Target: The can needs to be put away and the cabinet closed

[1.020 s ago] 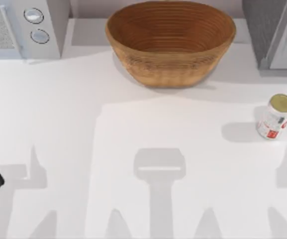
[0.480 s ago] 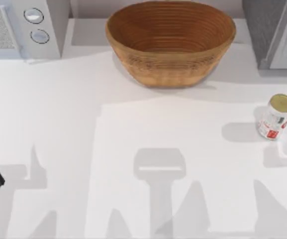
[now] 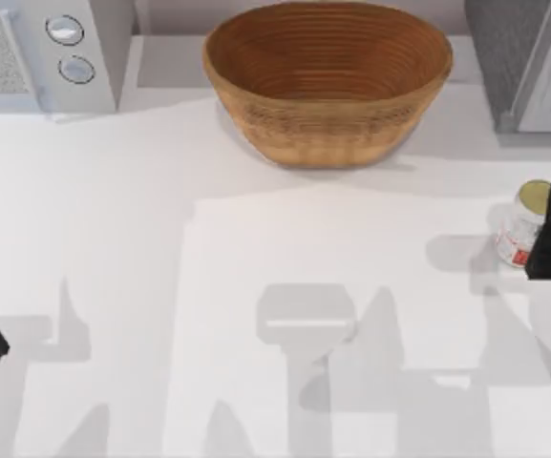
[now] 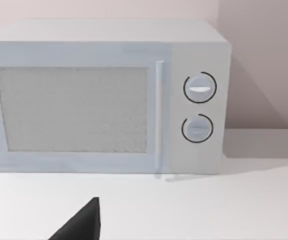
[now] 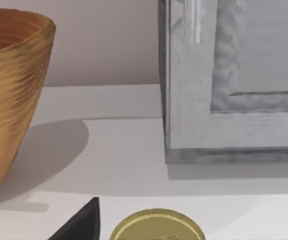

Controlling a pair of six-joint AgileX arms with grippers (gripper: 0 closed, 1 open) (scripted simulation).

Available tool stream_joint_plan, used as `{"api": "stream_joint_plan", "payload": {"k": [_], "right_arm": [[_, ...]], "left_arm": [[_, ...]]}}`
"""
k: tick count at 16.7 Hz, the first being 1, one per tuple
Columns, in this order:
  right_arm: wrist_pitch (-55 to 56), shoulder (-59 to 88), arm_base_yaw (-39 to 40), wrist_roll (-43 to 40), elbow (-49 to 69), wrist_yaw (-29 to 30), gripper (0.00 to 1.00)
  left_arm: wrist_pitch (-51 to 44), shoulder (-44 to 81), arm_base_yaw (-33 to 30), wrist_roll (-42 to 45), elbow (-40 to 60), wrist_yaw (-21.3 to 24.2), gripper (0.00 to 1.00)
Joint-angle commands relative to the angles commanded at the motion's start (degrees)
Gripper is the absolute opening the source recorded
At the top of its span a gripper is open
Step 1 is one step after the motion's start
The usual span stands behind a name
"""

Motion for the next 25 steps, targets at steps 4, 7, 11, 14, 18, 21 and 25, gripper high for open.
{"api": "stream_joint_plan", "payload": {"k": [4, 7, 11, 14, 18, 21, 25], "right_arm": [[15.86, 19.88, 3.34, 0.44, 1.88, 3.77, 1.00], [25.16, 31.56, 5.26, 0.60, 2.97, 6.03, 1.00], [32.43, 40.70, 6.75, 0.65, 3.81, 7.83, 1.00], [33.33, 41.84, 6.93, 0.65, 3.92, 8.05, 1.00], [33.08, 41.74, 6.63, 0.62, 3.88, 7.89, 1.00], [30.80, 42.55, 5.47, 0.31, 7.32, 6.61, 1.00], [25.89, 44.44, 2.87, -0.28, 14.36, 4.11, 1.00]], "left_arm": [[0.00, 0.00, 0.00, 0.00, 0.00, 0.00, 1.00], [0.00, 0.00, 0.00, 0.00, 0.00, 0.00, 1.00], [0.00, 0.00, 0.00, 0.00, 0.00, 0.00, 1.00], [0.00, 0.00, 0.00, 0.00, 0.00, 0.00, 1.00], [0.00, 0.00, 0.00, 0.00, 0.00, 0.00, 1.00], [0.00, 0.00, 0.00, 0.00, 0.00, 0.00, 1.00], [0.00, 0.00, 0.00, 0.00, 0.00, 0.00, 1.00]]}}
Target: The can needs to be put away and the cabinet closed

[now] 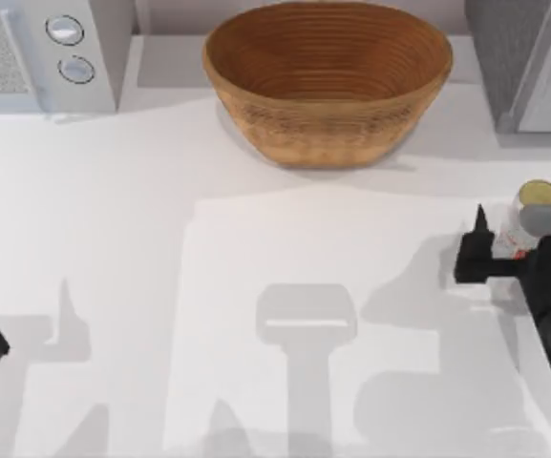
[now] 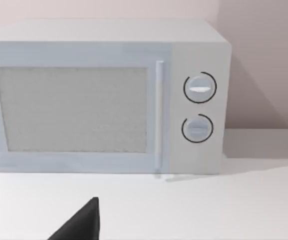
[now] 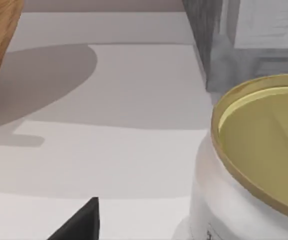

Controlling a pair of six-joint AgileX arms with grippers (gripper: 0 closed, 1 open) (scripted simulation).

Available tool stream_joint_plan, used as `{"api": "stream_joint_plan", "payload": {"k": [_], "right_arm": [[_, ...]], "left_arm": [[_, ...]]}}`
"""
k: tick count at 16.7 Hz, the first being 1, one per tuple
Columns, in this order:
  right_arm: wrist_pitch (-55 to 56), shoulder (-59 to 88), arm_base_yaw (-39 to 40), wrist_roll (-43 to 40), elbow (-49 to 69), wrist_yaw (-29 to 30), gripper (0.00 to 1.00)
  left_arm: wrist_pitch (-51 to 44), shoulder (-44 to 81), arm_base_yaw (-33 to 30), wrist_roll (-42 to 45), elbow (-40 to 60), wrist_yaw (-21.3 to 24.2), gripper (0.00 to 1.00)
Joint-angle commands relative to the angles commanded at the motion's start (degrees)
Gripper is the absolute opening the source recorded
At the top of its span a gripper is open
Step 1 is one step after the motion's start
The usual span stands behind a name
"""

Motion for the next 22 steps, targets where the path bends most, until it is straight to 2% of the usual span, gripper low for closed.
{"api": "stream_joint_plan", "payload": {"k": [6, 19, 22], "right_arm": [[-1.87, 0.73, -0.99, -0.22, 2.65, -0.96, 1.00], [-1.87, 0.73, -0.99, -0.22, 2.65, -0.96, 0.02], [-1.87, 0.73, -0.99, -0.22, 2.65, -0.96, 0.00]], "left_arm": [[0.00, 0.00, 0.00, 0.00, 0.00, 0.00, 1.00], [0.00, 0.00, 0.00, 0.00, 0.00, 0.00, 1.00], [0.00, 0.00, 0.00, 0.00, 0.00, 0.00, 1.00]]}}
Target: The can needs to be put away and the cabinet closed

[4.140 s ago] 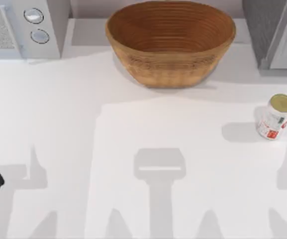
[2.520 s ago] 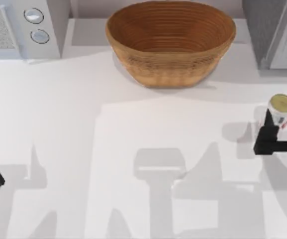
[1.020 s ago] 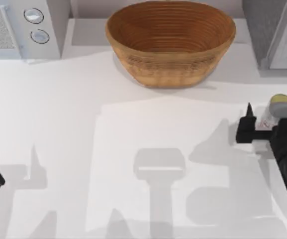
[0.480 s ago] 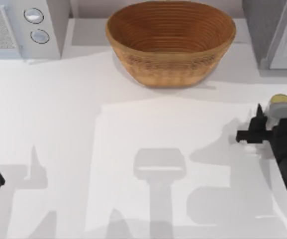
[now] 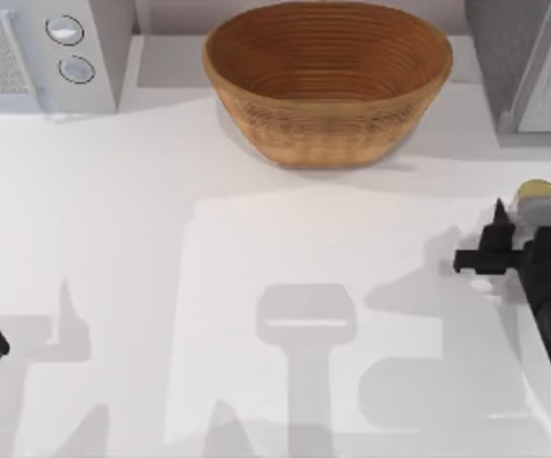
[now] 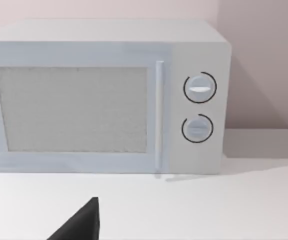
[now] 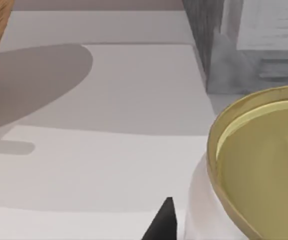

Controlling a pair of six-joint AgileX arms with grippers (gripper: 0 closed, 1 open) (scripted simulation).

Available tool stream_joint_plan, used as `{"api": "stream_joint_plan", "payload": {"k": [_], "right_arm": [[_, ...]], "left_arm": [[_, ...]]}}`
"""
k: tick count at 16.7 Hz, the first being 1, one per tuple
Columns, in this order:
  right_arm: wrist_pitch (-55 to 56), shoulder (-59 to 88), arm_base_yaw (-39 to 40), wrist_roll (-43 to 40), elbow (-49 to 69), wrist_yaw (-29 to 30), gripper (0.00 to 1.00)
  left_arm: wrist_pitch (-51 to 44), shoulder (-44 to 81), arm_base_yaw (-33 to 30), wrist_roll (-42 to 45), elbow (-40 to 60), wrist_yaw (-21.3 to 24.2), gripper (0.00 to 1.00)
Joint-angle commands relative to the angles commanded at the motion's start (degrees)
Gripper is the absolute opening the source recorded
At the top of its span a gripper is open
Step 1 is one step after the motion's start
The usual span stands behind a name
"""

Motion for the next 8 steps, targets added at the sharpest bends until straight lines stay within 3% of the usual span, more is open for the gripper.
{"api": "stream_joint_plan", "payload": {"k": [8], "right_arm": [[-0.71, -0.80, 0.03, 0.05, 0.02, 0.00, 0.00]], "left_arm": [[0.00, 0.00, 0.00, 0.00, 0.00, 0.00, 1.00]]}}
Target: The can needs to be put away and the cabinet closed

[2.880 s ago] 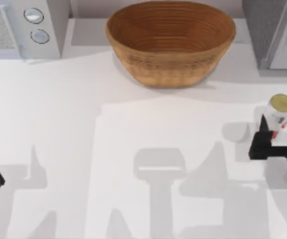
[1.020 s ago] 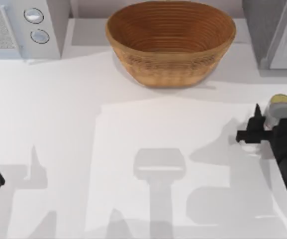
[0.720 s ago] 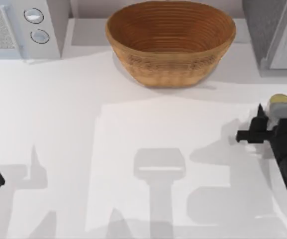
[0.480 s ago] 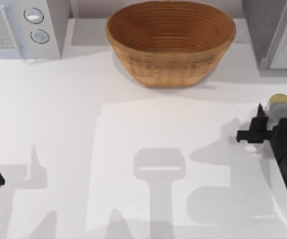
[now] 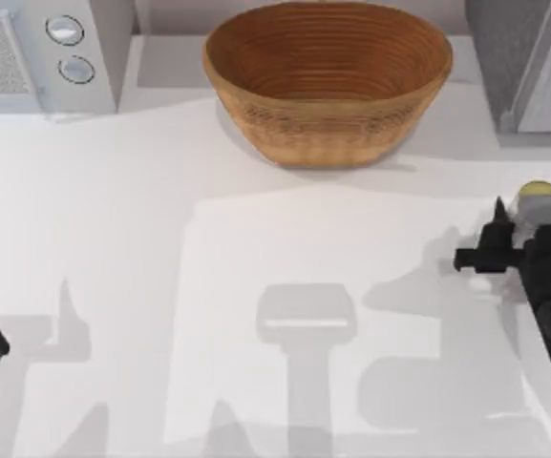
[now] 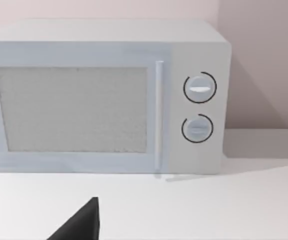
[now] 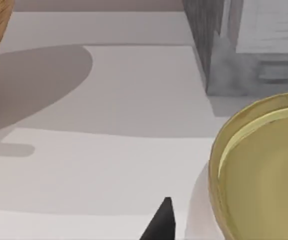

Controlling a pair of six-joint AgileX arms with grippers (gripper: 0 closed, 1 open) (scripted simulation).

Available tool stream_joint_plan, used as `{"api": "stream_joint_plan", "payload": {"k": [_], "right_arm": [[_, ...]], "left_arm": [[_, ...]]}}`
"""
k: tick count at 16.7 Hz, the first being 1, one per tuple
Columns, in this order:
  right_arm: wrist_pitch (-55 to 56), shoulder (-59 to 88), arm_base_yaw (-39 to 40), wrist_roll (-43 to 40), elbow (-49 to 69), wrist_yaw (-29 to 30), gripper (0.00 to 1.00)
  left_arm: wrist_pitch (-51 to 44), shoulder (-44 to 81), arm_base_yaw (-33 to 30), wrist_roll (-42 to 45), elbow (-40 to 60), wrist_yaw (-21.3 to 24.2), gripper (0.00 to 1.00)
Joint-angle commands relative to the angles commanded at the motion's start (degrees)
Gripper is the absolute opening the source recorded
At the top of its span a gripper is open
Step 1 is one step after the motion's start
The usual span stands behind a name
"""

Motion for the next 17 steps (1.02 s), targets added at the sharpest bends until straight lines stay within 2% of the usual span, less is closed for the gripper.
{"api": "stream_joint_plan", "payload": {"k": [17], "right_arm": [[-40.14, -35.13, 0.01, 0.03, 4.25, -0.50, 0.00]], "left_arm": [[0.00, 0.00, 0.00, 0.00, 0.00, 0.00, 1.00]]}}
